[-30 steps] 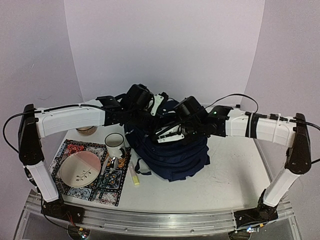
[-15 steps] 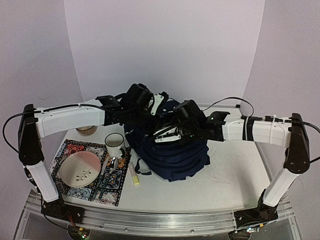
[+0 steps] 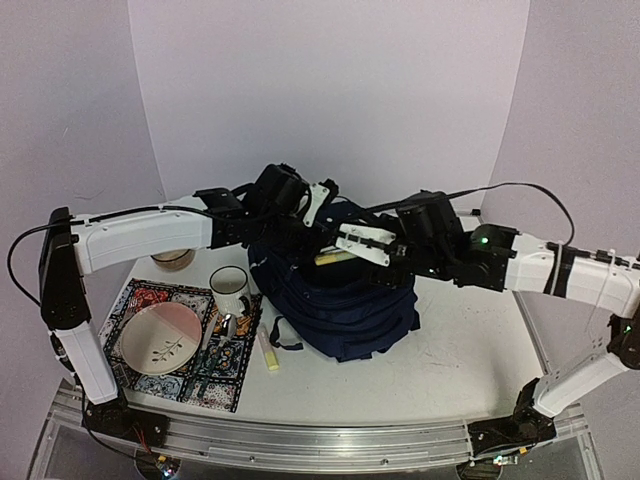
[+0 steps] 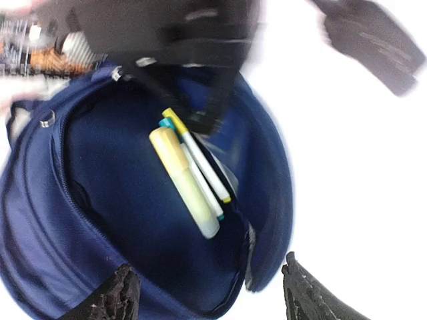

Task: Pack the student bag
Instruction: Put down the student bag in the second largest pocket.

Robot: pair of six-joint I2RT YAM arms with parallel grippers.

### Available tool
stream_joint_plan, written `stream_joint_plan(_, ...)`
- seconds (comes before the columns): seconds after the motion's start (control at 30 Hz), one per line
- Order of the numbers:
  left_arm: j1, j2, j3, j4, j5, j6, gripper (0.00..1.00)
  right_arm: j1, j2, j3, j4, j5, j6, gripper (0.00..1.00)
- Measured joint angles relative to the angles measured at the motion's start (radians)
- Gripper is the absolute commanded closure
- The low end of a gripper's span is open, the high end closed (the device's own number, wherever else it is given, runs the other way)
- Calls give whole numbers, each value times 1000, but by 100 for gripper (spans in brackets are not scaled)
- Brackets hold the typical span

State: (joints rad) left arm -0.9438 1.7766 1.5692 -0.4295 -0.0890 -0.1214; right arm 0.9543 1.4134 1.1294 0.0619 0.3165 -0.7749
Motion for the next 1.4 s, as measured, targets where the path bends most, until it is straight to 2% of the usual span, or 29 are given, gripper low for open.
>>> stream_joint_plan(0.13, -4, 12, 2, 4, -20, 19, 100, 0, -110, -76, 12, -19, 169, 23)
stream_joint_plan(0.23, -7, 23, 2, 9, -21, 19, 90, 0, -185, -134, 21, -45, 297, 21)
stream_joint_plan(0.37, -7, 31, 2, 22, -14, 6, 70, 0, -263, -207, 40, -86, 455, 20)
stream_joint_plan(0.5, -6, 31, -8, 42, 5, -35, 58, 0, -309, -280, 68, -116, 575, 20)
stream_joint_plan(0.67, -6, 9, -76, 68, 47, -103, 48, 0, -328, -348, 94, -129, 671, 20)
stream_joint_plan(0.83, -7, -101, -199, 75, 89, -184, 41, 0, -370, -396, 101, -146, 723, 20)
stream_joint_plan(1.0, -18, -285, -354, 89, 98, -295, 37, 0, -416, -424, 123, -158, 763, 20)
stream_joint_plan(1.2, -56, -435, -516, 97, 64, -479, 37, 0, -427, -443, 141, -167, 801, 20)
stream_joint_plan(1.4, -105, -476, -674, 89, -11, -689, 42, 0, -427, -455, 148, -166, 828, 20)
